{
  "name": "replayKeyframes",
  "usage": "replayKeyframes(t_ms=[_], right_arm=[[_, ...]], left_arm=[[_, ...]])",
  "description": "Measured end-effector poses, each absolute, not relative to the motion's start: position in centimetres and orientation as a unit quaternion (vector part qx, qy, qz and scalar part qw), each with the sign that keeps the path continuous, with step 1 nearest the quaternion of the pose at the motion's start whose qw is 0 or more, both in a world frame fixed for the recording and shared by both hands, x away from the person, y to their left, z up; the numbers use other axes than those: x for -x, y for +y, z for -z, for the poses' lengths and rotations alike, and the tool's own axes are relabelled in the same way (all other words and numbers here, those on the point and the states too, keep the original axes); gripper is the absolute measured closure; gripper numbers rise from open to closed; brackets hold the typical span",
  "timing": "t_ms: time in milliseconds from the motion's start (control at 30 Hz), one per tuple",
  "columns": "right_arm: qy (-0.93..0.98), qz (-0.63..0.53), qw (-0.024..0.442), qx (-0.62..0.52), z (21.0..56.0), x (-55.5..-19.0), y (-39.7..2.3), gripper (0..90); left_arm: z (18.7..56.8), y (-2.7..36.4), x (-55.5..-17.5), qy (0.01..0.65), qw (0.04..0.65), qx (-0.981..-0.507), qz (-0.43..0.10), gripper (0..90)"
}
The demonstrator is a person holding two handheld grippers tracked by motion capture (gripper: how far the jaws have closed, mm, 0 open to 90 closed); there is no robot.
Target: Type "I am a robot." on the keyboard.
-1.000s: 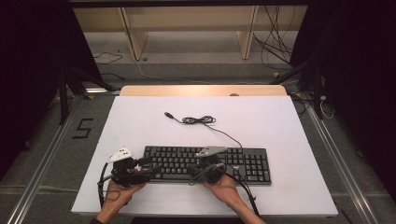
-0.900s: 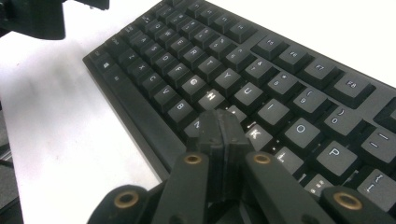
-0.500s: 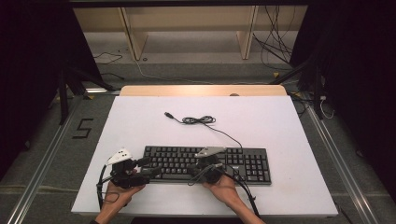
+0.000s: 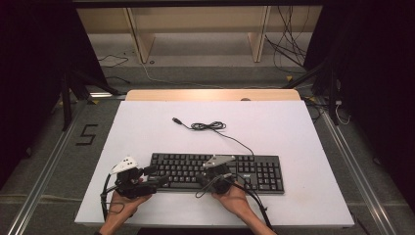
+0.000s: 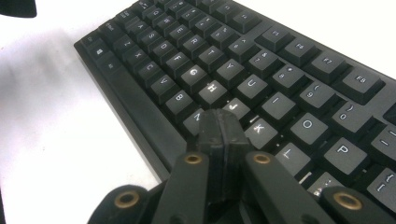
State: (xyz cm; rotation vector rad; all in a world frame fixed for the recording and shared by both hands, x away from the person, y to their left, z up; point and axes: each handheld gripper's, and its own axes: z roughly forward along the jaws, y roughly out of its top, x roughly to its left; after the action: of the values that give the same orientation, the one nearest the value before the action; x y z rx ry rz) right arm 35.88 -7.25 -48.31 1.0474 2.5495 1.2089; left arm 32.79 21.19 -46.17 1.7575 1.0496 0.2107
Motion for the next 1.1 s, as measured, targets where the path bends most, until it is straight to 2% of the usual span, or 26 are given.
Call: replayKeyframes(t_ms=[233, 467, 833, 1000, 1100], right_arm=[[0.842, -0.404, 0.061, -0.354, 48.2, -35.9, -7.4, 90.0], [0.828, -0.428, 0.042, -0.359, 47.7, -35.9, -7.8, 80.4], [0.823, -0.444, 0.005, -0.355, 46.8, -35.9, -8.2, 47.6], [0.821, -0.451, 0.005, -0.351, 46.5, -35.7, -8.1, 44.3], [0.82, -0.455, 0.007, -0.347, 46.4, -35.6, -8.1, 49.8]], left_arm=[[46.2, 21.3, -32.8, 0.436, 0.516, -0.731, -0.091, 27.7], [46.1, 21.3, -32.8, 0.437, 0.517, -0.731, -0.092, 27.6], [46.1, 21.4, -32.8, 0.438, 0.517, -0.73, -0.092, 27.5], [46.2, 21.5, -32.8, 0.439, 0.517, -0.729, -0.092, 27.3], [46.2, 21.5, -32.8, 0.44, 0.517, -0.729, -0.091, 27.2]])
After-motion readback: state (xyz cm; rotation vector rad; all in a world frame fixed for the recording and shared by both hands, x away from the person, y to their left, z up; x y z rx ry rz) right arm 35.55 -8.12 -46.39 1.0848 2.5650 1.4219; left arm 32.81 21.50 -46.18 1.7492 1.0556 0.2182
